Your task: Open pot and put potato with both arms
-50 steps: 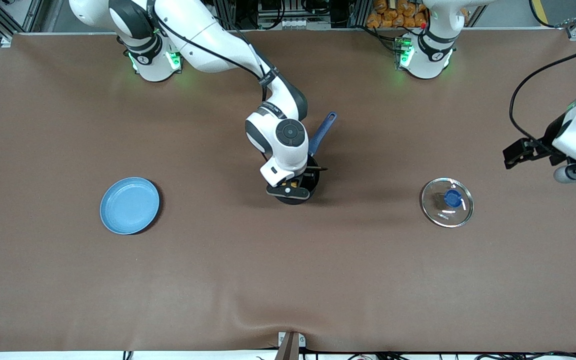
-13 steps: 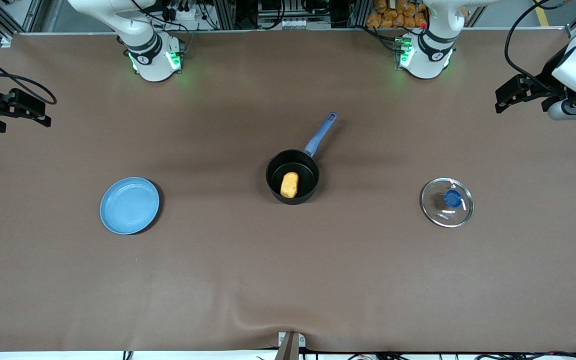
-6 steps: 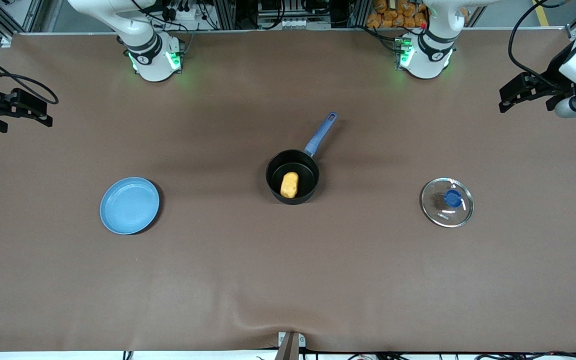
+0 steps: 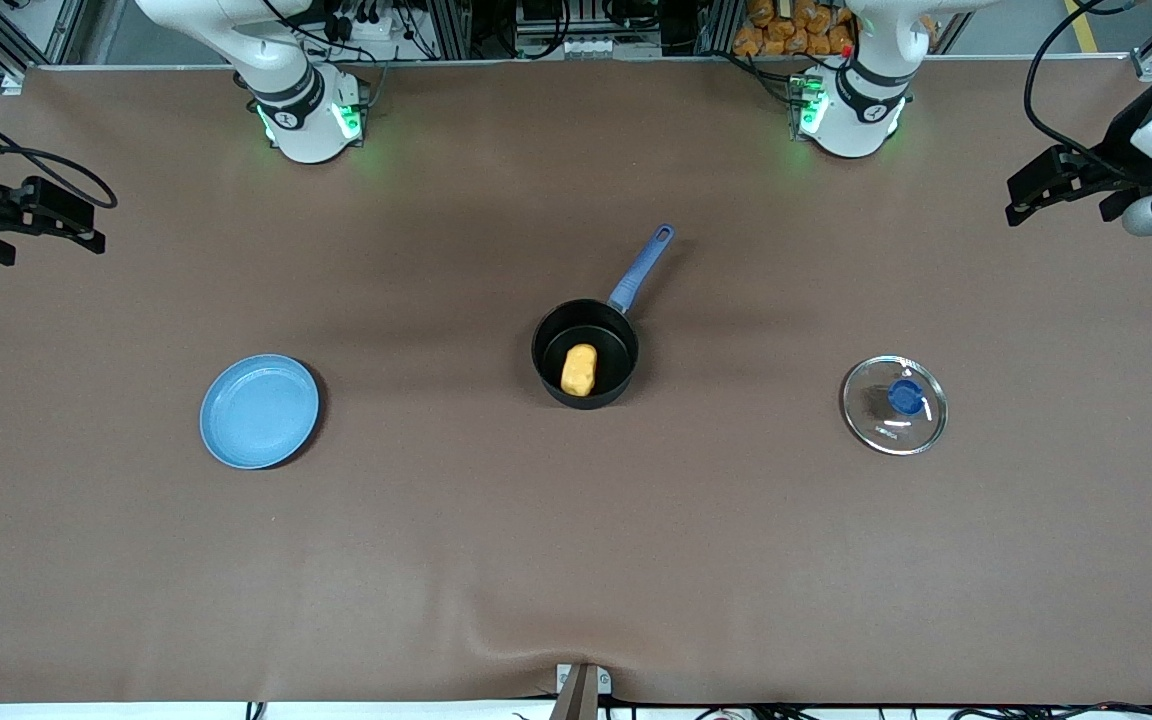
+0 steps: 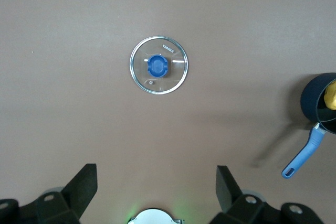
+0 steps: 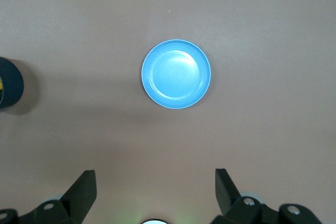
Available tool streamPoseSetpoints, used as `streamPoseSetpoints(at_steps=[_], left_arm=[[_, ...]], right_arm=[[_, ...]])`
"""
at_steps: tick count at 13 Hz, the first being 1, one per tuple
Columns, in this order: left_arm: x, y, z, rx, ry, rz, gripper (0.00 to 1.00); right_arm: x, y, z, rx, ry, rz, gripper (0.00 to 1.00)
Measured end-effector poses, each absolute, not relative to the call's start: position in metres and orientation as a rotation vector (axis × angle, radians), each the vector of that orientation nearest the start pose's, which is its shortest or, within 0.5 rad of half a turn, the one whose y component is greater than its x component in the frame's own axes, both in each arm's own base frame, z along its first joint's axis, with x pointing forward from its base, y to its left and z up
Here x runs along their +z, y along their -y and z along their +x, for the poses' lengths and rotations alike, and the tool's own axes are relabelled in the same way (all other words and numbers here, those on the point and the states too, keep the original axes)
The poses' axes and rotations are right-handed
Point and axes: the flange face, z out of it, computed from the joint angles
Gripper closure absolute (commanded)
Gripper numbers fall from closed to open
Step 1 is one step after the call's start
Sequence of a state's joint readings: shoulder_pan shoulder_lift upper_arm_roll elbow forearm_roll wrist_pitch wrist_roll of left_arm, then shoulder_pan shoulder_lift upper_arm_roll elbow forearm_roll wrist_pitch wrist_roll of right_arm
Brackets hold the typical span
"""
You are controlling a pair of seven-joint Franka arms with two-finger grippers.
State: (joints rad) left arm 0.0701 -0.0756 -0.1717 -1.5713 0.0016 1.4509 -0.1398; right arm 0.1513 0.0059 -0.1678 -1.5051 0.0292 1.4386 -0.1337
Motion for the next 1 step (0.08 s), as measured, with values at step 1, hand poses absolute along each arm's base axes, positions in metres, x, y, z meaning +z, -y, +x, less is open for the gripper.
streamPoseSetpoints(at_steps=[1], left_arm=[[0.6544, 0.0563, 0.5156, 0.067, 0.061, -3.120, 0.00]], right_arm=[[0.6407, 0.0045, 0.5427, 0.110, 0.188, -3.100, 0.00]])
